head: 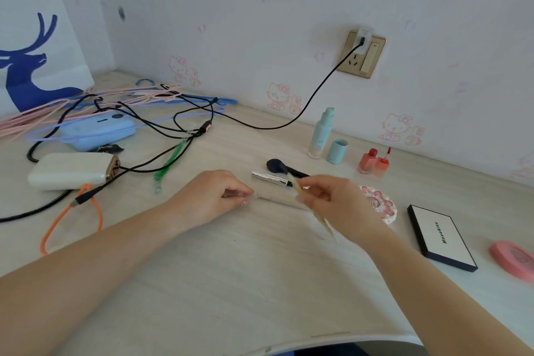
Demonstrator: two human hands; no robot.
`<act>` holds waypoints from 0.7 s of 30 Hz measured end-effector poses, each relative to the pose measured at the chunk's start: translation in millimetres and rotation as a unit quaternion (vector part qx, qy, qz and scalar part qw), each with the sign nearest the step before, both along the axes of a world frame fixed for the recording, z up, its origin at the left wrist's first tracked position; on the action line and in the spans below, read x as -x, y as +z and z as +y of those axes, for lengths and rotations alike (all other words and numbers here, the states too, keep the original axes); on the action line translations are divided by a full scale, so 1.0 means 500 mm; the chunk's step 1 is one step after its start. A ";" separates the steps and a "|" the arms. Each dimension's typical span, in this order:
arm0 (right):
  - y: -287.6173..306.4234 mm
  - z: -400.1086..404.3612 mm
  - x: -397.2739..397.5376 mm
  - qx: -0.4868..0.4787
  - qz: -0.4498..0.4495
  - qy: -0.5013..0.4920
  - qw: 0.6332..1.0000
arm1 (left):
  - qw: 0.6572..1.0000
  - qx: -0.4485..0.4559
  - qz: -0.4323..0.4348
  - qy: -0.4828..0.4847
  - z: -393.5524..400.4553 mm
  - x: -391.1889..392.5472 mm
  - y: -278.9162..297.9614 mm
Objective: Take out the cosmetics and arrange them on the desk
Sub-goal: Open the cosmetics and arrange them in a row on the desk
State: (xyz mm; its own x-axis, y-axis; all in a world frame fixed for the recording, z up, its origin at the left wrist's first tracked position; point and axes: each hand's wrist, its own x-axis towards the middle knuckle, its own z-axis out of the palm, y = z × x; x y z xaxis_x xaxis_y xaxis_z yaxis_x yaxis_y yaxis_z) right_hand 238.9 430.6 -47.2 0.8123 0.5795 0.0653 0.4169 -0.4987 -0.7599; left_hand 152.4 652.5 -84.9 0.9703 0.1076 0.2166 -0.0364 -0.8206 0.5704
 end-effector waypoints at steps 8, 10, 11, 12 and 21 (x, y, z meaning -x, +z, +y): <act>-0.046 0.009 0.005 0.185 -0.198 0.073 0.960 | 0.999 -0.016 0.012 -0.026 0.006 -0.011 -0.013; -0.048 0.012 0.004 0.184 -0.207 0.072 0.958 | 1.000 -0.005 0.017 -0.022 0.007 -0.010 -0.012; -0.049 0.013 0.003 0.183 -0.209 0.074 0.958 | 1.000 0.002 0.019 -0.016 0.007 -0.009 -0.012; -0.050 0.013 0.002 0.182 -0.211 0.076 0.957 | 1.000 0.013 0.019 -0.010 0.007 -0.007 -0.012; -0.062 0.005 -0.006 0.179 -0.226 0.086 0.954 | 0.997 0.063 0.024 0.035 0.018 0.002 -0.003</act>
